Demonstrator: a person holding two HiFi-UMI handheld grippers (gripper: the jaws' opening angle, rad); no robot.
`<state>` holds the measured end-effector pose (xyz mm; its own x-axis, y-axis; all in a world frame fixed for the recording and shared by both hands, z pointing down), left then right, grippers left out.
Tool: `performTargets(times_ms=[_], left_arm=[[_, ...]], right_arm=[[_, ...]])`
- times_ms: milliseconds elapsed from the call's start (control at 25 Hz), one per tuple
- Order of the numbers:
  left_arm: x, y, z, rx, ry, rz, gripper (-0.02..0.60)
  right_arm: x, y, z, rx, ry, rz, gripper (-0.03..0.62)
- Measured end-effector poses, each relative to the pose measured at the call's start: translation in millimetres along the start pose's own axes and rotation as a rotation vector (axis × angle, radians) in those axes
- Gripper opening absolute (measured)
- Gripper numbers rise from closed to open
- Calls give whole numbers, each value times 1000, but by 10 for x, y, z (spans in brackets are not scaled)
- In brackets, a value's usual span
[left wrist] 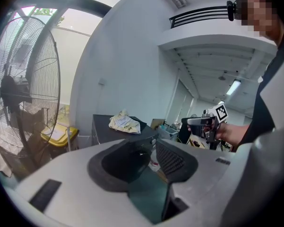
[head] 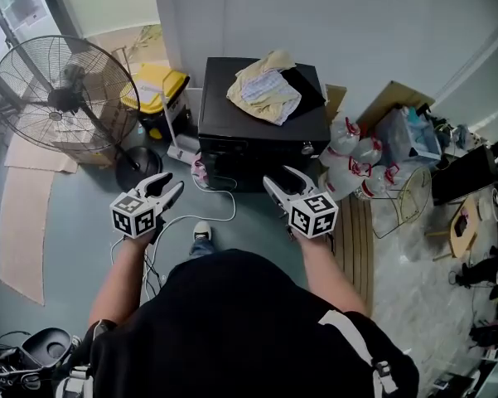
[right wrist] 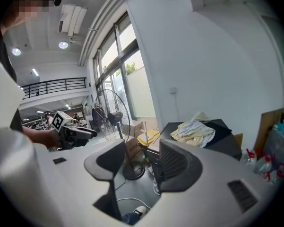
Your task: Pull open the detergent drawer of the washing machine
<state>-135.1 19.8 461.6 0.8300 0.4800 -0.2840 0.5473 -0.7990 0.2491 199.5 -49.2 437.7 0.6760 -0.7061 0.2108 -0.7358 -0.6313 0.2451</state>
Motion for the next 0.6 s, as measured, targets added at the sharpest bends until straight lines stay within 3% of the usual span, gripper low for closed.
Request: performTargets(times_ms=[600], left_arm=[[-451, 460, 4, -71, -29, -46, 183]], right_arm=[[240, 449, -45, -40, 52, -35, 233]])
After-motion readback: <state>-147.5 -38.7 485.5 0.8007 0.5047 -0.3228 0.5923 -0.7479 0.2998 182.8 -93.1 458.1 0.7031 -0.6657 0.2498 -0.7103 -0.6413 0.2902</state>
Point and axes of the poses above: the fingertips, and each gripper's own axes: y forward along the fingers, x to its right, z out of its top, the point moved 7 cm from there along -y, backward along the fingers, and after that the axes turned 6 degrees about x, right-handed, at the moved point
